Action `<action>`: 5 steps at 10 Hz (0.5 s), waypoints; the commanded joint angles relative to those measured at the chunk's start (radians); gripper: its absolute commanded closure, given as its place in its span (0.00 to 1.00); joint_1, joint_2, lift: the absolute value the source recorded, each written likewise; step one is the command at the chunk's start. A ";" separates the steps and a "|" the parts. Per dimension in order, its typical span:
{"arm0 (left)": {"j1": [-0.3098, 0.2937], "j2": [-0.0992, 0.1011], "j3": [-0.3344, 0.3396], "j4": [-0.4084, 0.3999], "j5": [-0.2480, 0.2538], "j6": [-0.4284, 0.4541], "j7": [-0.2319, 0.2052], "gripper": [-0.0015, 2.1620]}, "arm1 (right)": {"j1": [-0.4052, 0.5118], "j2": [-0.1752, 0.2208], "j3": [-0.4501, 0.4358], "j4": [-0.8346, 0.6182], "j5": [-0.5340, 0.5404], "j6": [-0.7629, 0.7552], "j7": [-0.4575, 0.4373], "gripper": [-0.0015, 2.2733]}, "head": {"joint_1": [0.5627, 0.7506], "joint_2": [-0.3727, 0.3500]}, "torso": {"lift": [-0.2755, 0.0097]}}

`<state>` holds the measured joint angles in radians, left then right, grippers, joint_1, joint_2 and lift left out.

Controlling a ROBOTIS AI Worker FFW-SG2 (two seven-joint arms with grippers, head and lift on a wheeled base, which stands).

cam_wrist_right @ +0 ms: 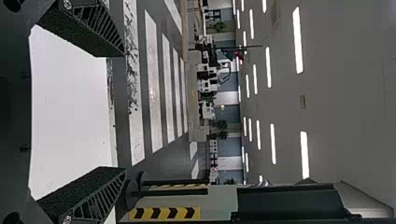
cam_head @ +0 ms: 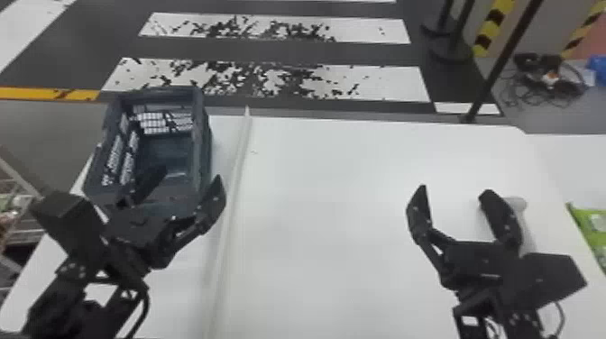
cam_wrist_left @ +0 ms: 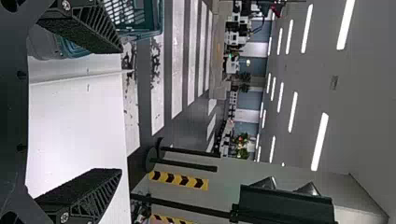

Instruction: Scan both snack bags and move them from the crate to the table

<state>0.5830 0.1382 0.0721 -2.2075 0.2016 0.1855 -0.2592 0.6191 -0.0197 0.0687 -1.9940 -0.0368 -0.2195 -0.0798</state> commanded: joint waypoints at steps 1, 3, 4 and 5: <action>0.004 -0.003 0.000 -0.003 -0.002 -0.005 0.000 0.04 | 0.002 0.000 0.003 0.000 0.000 -0.002 0.000 0.03 | 0.70 0.51 | 0.66; 0.006 -0.005 -0.003 -0.004 -0.002 -0.008 0.000 0.04 | 0.008 0.000 0.008 -0.005 0.002 -0.005 0.000 0.03 | 0.70 0.51 | 0.66; 0.006 -0.005 -0.003 -0.008 -0.001 -0.008 0.000 0.04 | 0.010 0.000 0.011 -0.005 0.002 -0.005 0.000 0.03 | 0.70 0.51 | 0.66; 0.006 -0.005 -0.003 -0.009 -0.002 -0.008 0.000 0.04 | 0.010 0.000 0.013 -0.005 0.006 -0.005 0.000 0.03 | 0.70 0.51 | 0.66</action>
<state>0.5890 0.1334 0.0689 -2.2149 0.2000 0.1773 -0.2592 0.6289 -0.0199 0.0801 -1.9988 -0.0332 -0.2246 -0.0798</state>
